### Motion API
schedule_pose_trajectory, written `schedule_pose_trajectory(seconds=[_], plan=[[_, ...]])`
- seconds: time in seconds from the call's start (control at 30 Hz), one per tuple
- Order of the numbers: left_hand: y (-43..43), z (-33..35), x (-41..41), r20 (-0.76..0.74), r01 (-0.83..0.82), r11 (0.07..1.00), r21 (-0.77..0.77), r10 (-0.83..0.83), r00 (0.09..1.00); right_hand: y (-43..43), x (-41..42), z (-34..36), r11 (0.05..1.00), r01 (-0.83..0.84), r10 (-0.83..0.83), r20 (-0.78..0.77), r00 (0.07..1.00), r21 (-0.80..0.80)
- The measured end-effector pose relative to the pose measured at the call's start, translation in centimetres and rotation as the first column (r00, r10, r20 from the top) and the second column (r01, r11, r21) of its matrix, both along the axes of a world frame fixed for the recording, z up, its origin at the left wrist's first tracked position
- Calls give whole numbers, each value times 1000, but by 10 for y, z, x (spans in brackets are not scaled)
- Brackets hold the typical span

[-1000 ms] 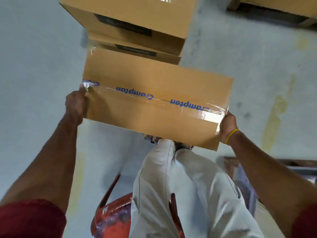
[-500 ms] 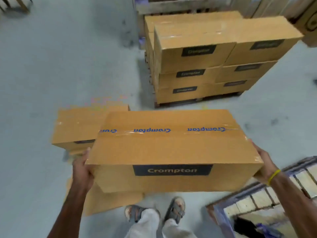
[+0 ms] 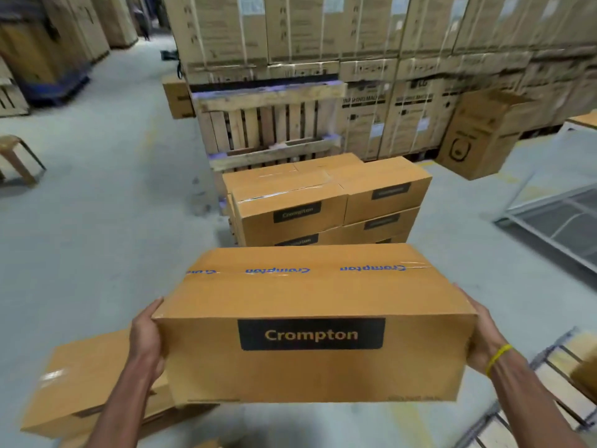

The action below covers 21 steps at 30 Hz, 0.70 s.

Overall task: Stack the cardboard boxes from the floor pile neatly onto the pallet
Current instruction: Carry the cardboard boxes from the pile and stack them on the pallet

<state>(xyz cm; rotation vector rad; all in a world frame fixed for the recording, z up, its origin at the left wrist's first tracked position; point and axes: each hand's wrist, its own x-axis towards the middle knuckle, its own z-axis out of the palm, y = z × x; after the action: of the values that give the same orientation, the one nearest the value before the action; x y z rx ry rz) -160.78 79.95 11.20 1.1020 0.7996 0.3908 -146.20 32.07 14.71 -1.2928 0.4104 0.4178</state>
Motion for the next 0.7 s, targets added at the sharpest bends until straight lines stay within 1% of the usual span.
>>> schedule_pose_trajectory(seconds=[0.1,0.17,0.27,0.37,0.43,0.53,0.63,0.7], plan=[[-12,16,24,-1,43,999,23,-43,999,-11,21,12,999,33,-33,33,999,0],[-6,16,42,-4,55,998,-9,-55,998,-14,38,19,999,47,-46,43,998,-18],[1,16,71,-16,91,995,-43,-92,996,-13,64,24,998,63,-62,33,998,-16],[7,15,108,-18,87,994,-63,-88,996,-6,100,25,997,71,-72,-22,997,-25],[13,16,145,-13,105,991,-79,-107,994,2,133,27,998,59,-59,-10,998,-36],[29,21,212,-4,117,989,-86,-118,993,18,187,34,994,45,-43,25,999,-96],[56,30,282,11,123,990,-62,-123,992,38,255,49,991,75,-73,19,997,-110],[70,43,324,33,147,988,-38,-146,989,53,292,61,993,87,-85,32,996,-83]])
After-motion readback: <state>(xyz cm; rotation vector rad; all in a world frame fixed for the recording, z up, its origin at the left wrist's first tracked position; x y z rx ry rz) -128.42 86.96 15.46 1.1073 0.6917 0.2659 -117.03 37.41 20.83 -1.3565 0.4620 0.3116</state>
